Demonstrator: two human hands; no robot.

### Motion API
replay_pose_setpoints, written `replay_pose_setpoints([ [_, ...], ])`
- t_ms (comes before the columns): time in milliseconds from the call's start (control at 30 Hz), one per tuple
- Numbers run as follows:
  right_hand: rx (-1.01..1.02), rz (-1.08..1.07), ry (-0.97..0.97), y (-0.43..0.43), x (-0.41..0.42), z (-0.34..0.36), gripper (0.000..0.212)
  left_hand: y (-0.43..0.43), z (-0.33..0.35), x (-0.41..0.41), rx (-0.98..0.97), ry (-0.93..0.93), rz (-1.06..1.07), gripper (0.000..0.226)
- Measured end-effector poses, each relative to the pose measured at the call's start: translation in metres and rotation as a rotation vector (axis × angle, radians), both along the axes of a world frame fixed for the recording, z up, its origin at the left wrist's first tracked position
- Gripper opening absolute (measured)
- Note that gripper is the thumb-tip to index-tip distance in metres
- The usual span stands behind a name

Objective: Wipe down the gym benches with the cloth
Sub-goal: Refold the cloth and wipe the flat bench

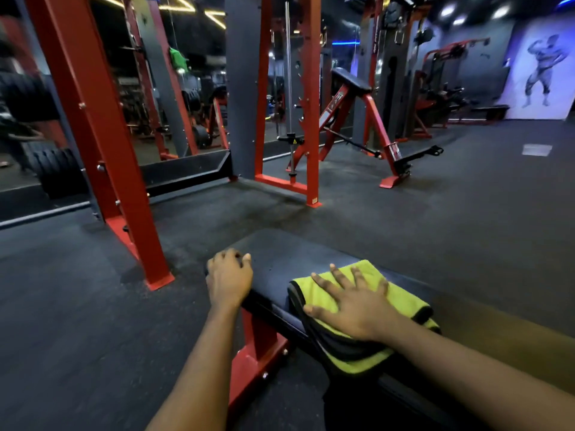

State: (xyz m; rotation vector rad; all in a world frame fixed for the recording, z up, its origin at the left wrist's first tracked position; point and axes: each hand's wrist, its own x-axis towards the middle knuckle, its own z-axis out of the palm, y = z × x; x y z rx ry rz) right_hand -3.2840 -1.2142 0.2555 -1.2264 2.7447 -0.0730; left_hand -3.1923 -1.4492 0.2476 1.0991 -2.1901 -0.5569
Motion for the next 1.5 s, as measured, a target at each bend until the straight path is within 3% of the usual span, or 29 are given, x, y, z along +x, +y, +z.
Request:
replay_pose_setpoints([
  [133,-0.004,-0.024,0.007,-0.032,-0.014,0.002,0.088,-0.013,-0.025,-0.003,0.039,0.041,0.092,0.047],
  [333,0.012,0.105,0.038,-0.003,-0.013,-0.008,0.097,-0.04,-0.035,-0.02,0.19,0.141,0.109,0.058],
  [467,-0.004,0.015,-0.022,-0.064,-0.05,-0.001,0.088,-0.059,-0.032,-0.03,0.282,0.157,0.118,0.063],
  [733,-0.021,0.055,0.046,-0.07,-0.066,-0.014,0.081,-0.062,-0.045,-0.035,0.259,0.248,0.158,0.06],
  [933,0.005,-0.004,-0.03,-0.141,-0.104,0.0,0.079,-0.064,-0.049,-0.035,0.242,0.283,0.163,0.059],
  [1067,0.027,0.056,-0.008,-0.133,-0.104,-0.005,0.075,-0.063,-0.05,-0.033,0.241,0.326,0.177,0.057],
  [1267,0.022,0.082,0.01,-0.143,-0.111,-0.005,0.082,-0.064,-0.052,-0.036,0.255,0.384,0.178,0.054],
  [1500,0.027,0.111,0.018,-0.169,-0.122,-0.008,0.066,-0.059,-0.051,-0.034,0.265,0.388,0.172,0.054],
])
